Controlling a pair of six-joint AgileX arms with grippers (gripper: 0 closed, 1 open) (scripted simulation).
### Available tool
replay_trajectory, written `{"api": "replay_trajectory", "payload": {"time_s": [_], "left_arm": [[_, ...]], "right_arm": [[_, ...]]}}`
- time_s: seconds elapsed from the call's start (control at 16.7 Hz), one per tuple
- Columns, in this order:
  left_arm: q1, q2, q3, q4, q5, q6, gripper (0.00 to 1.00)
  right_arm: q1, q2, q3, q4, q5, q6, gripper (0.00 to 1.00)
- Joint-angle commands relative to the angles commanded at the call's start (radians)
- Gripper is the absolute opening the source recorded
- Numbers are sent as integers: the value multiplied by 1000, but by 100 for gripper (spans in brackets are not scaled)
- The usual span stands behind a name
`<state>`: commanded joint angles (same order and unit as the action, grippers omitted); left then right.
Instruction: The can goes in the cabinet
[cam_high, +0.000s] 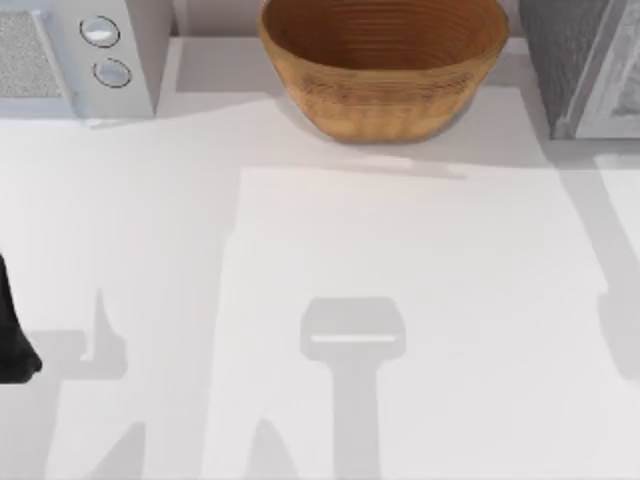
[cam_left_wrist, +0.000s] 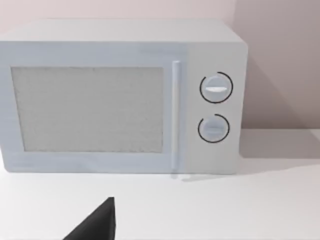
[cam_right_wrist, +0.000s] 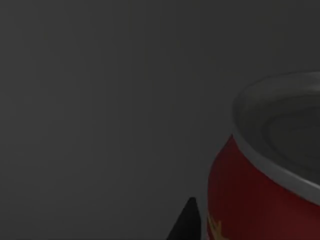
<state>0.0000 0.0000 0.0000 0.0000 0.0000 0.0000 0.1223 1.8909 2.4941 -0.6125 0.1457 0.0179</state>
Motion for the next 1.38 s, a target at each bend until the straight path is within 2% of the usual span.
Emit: {"api": "replay_trajectory", "payload": {"time_s": [0.48,0.9,1.38], "left_arm": [[0,0,0,0,0,0,100],[0,0,0,0,0,0,100],[0,0,0,0,0,0,100]], "right_arm": [[-21,177,247,-59,-19,0,0],[-25,199,272,-67,-22,0,0],[-25,199,272,-67,-22,0,60]]}}
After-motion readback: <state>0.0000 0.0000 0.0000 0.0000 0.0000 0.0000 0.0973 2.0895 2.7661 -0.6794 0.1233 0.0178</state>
